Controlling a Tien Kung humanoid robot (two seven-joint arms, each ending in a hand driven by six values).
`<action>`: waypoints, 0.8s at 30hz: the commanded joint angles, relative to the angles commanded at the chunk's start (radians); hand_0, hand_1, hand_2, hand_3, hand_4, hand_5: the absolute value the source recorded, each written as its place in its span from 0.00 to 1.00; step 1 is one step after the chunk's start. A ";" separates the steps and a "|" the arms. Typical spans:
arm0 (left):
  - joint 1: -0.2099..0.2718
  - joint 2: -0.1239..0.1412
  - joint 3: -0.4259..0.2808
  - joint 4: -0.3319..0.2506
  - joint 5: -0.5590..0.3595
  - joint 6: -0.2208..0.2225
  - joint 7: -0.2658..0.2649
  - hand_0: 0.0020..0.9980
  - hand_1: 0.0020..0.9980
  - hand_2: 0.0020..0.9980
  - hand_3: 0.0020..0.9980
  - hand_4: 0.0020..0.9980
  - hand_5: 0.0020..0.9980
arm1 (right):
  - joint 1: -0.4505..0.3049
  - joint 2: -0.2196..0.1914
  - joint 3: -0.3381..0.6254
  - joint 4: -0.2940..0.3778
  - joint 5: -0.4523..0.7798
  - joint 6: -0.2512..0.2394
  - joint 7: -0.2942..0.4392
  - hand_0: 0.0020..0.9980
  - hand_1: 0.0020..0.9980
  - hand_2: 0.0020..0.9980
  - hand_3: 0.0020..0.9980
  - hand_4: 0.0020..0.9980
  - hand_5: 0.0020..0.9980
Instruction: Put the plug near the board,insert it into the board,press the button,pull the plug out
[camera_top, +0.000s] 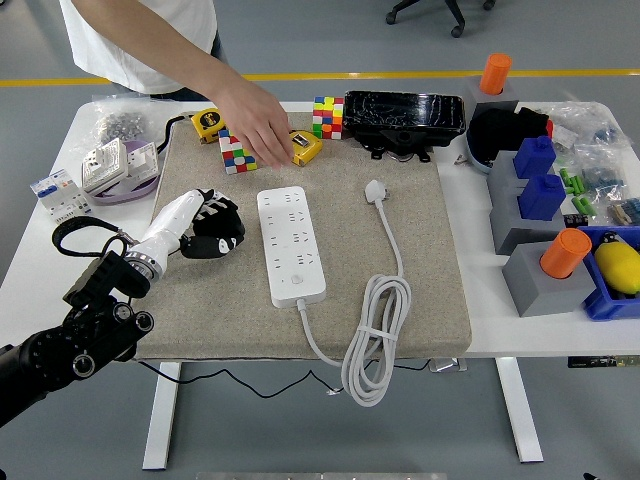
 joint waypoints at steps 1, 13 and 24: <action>0.001 0.000 0.000 0.000 0.002 -0.002 0.003 0.49 0.53 0.54 0.56 0.74 0.03 | 0.000 0.000 0.000 0.000 0.000 0.000 0.000 0.68 0.69 0.70 0.60 0.93 0.53; 0.010 0.000 -0.012 0.001 0.019 -0.001 0.016 0.62 0.66 0.60 0.60 0.87 0.14 | -0.003 0.000 -0.003 -0.001 0.000 0.000 0.000 0.68 0.69 0.70 0.60 0.94 0.53; 0.056 0.008 -0.135 -0.064 0.028 -0.011 0.013 0.64 0.68 0.66 0.65 0.92 0.21 | 0.000 0.000 0.001 0.000 -0.002 0.000 0.000 0.68 0.69 0.70 0.60 0.94 0.53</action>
